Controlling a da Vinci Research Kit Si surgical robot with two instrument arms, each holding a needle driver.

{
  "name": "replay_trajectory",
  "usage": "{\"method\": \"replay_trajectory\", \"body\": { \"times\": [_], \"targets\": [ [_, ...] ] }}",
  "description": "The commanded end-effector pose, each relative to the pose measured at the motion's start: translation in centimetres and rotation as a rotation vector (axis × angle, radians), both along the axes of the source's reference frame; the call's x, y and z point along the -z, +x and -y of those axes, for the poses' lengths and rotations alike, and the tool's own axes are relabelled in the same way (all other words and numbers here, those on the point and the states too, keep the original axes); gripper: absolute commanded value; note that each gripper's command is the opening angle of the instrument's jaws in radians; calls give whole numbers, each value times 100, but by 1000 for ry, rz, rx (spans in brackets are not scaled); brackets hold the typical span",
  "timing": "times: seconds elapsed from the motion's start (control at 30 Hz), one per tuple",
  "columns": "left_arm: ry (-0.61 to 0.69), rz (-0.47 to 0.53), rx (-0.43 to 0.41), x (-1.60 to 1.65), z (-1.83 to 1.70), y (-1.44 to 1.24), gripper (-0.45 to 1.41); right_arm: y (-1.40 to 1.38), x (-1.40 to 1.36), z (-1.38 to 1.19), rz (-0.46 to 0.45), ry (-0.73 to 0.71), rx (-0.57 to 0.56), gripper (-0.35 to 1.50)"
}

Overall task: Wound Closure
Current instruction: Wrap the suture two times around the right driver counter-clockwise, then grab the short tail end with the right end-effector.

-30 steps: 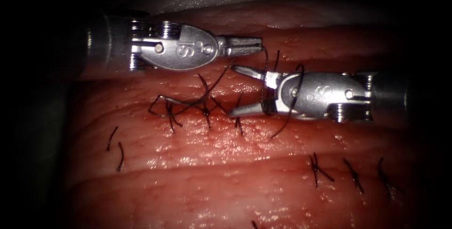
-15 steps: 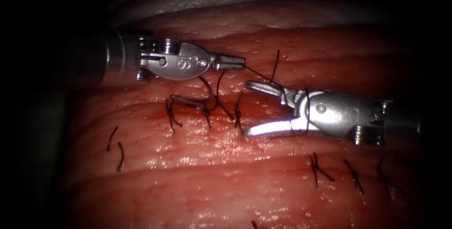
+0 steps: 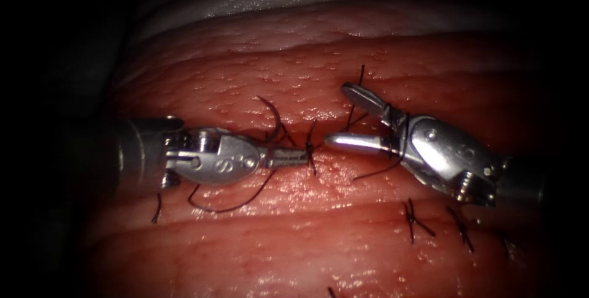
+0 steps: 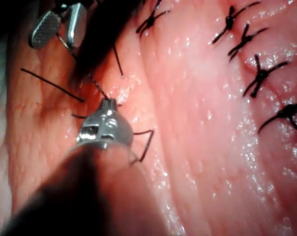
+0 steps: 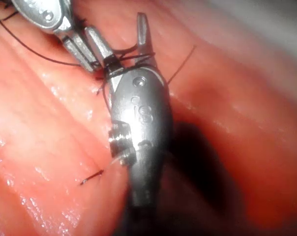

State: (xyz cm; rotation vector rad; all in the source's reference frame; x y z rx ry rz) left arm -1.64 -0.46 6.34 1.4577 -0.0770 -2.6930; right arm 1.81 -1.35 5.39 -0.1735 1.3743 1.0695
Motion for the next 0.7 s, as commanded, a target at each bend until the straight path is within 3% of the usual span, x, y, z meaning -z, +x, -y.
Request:
{"method": "replay_trajectory", "body": {
  "times": [0.03,0.13,0.3,0.43,0.5,0.63,0.7],
  "targets": [
    [-2,1,0,-5,-1,-5,-45,7,-6,3,3,16,-2,41],
    [-4,5,-1,7,7,-12,-45,4,-13,5,29,66,-28,29],
    [0,8,2,17,7,-22,-45,2,-30,3,73,192,-103,57],
    [7,14,2,14,-3,-23,-45,-1,-47,-7,97,232,-150,104],
    [14,19,1,11,-12,-21,-45,-1,-58,-14,114,255,-174,115],
    [18,12,3,5,-23,-19,-45,-2,-69,-20,116,294,-202,116],
    [21,13,3,2,-27,-17,-45,-3,-77,-21,123,308,-229,128]
  ]
}}
